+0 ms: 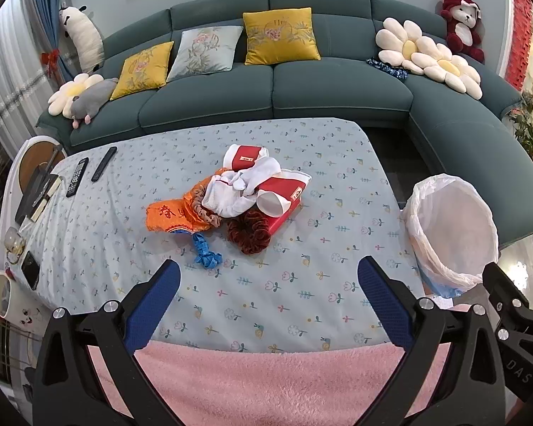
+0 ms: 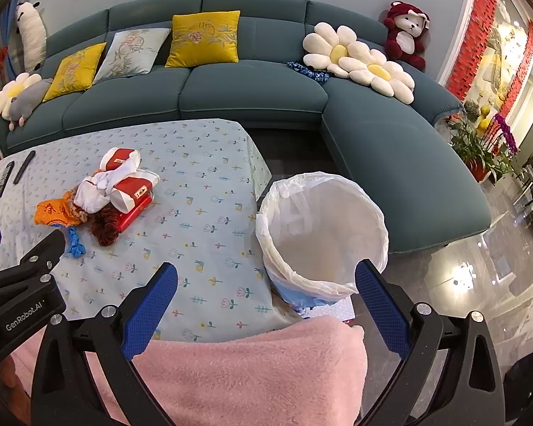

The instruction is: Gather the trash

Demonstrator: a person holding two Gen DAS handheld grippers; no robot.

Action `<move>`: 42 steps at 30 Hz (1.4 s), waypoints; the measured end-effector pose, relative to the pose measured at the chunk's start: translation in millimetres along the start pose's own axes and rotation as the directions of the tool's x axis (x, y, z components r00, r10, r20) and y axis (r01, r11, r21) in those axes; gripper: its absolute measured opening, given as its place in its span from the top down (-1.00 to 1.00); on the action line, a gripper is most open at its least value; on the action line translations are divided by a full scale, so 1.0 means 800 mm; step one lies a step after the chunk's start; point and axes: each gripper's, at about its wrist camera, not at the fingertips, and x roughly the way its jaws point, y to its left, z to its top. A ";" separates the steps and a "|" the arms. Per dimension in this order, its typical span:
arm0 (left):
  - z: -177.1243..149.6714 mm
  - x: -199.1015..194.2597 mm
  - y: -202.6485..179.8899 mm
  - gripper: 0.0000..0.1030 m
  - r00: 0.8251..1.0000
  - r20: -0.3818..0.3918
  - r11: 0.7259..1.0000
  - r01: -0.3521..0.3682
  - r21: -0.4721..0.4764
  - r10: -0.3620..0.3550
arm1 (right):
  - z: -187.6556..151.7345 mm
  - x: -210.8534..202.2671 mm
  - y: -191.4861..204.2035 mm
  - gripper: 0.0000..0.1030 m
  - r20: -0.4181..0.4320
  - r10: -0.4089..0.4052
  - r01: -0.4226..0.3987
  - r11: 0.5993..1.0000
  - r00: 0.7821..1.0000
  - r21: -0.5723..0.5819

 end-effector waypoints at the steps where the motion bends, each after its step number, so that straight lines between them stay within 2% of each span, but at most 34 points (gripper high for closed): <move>1: 0.000 0.000 0.000 -0.86 1.000 0.000 1.000 -0.002 0.000 0.002 | 0.000 0.000 0.000 -0.85 0.001 0.000 0.000 1.000 1.000 -0.001; 42: 0.002 0.002 0.006 -0.85 1.000 -0.005 1.000 -0.019 -0.011 0.019 | 0.000 0.002 -0.002 -0.85 0.004 -0.012 0.012 1.000 1.000 0.006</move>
